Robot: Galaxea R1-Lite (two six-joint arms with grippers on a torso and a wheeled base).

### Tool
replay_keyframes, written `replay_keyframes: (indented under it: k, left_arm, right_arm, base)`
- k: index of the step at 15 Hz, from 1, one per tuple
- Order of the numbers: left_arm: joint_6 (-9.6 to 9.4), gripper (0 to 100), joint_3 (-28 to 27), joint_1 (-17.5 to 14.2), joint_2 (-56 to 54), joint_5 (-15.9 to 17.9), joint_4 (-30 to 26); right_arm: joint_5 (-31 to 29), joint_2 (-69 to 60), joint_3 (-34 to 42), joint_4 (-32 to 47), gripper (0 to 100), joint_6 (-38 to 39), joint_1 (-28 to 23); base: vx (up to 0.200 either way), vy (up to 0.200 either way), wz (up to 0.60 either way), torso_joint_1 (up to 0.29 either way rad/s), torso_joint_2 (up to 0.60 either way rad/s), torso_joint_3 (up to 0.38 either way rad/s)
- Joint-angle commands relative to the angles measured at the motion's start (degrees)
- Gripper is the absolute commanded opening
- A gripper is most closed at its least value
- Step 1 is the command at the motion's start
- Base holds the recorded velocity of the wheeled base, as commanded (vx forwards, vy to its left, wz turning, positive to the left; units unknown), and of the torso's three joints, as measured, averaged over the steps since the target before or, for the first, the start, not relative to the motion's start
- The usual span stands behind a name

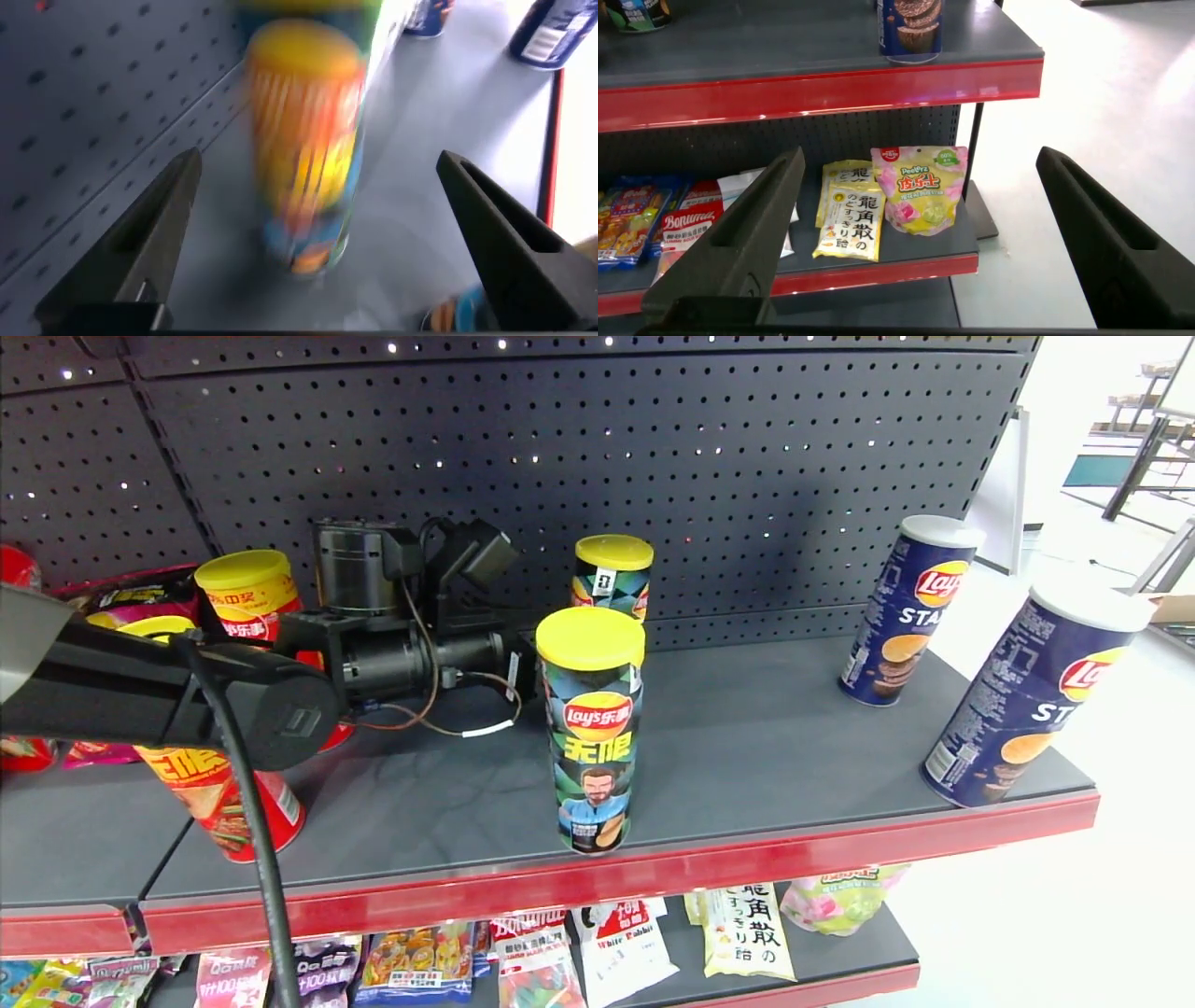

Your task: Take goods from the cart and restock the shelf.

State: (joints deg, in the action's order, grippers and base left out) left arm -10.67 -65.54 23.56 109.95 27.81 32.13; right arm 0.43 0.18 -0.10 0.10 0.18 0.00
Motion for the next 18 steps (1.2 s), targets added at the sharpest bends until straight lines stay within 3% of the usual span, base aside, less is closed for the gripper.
replay_keyframes:
  k: [1,6,18]
  left_arm:
    - [-0.06,100,2.5,-1.4,-2.6,-0.1,0.0]
    - [-0.06,100,5.2,-3.4,-4.9,-0.2,0.1]
    - [-0.14,100,20.1,-4.1,-22.9,-0.1,0.2]
  right_arm:
    - [0.0,0.0,0.0,0.0,100,0.0,0.0]
    - [0.0,0.0,0.0,0.0,100,0.0,0.1]
    - [0.0,0.0,0.0,0.0,100,0.0,0.1]
  base:
    - [0.000,0.000,0.00,0.000,0.00,0.000]
    - [0.000,0.000,0.00,0.000,0.00,0.000]
    - [0.000,0.000,0.00,0.000,0.00,0.000]
